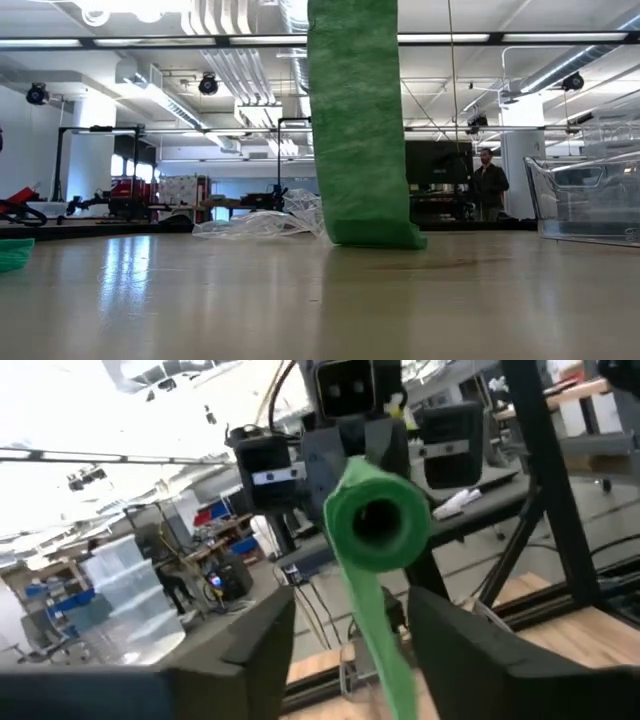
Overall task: Roll bandage
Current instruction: Roll the green bandage
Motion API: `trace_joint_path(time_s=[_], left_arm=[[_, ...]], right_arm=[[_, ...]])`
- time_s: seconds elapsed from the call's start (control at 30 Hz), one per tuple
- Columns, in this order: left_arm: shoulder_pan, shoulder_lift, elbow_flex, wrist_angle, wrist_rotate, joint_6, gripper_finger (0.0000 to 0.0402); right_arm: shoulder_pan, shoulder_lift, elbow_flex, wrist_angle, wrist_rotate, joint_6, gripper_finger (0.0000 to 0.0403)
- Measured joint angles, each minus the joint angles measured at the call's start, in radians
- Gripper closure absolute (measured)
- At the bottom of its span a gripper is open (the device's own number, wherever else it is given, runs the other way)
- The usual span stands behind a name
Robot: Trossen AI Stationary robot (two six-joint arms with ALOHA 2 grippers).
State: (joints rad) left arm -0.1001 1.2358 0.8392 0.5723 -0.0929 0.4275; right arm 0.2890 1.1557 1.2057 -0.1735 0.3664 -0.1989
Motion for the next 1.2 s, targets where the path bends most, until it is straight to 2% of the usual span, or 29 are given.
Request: trace_joint_path(time_s=[0.2,0.37,0.47,0.53,0.6,0.73,0.77,1.2], left_arm=[[0.004,0.086,0.089,-0.008,-0.001,0.005,0.0163],[0.016,0.139,0.178,-0.033,-0.002,0.025,0.0165],[0.018,0.139,0.196,-0.037,-0.006,0.048,0.0189],[0.018,0.137,0.197,-0.033,-0.023,0.069,0.0219],[0.018,0.135,0.197,-0.035,-0.036,0.082,0.0258],[0.019,0.13,0.197,-0.02,-0.04,0.109,0.0368],[0.019,0.129,0.197,-0.021,-0.04,0.111,0.0384],[0.019,0.104,0.197,0.004,-0.039,0.135,0.0401]], right_arm=[[-0.002,0.013,0.0,0.031,-0.022,-0.021,0.0381],[-0.002,0.023,0.002,0.036,-0.059,-0.013,0.038],[-0.002,0.023,0.003,0.037,-0.059,-0.011,0.0378],[-0.002,0.022,0.003,0.036,-0.059,-0.013,0.0378],[-0.002,0.023,0.003,0.035,-0.075,-0.021,0.0381],[-0.002,0.026,0.0,0.008,-0.113,-0.005,0.0381],[-0.002,0.027,0.0,-0.003,-0.113,0.0,0.038],[-0.013,0.027,-0.011,-0.051,-0.112,0.069,0.038]])
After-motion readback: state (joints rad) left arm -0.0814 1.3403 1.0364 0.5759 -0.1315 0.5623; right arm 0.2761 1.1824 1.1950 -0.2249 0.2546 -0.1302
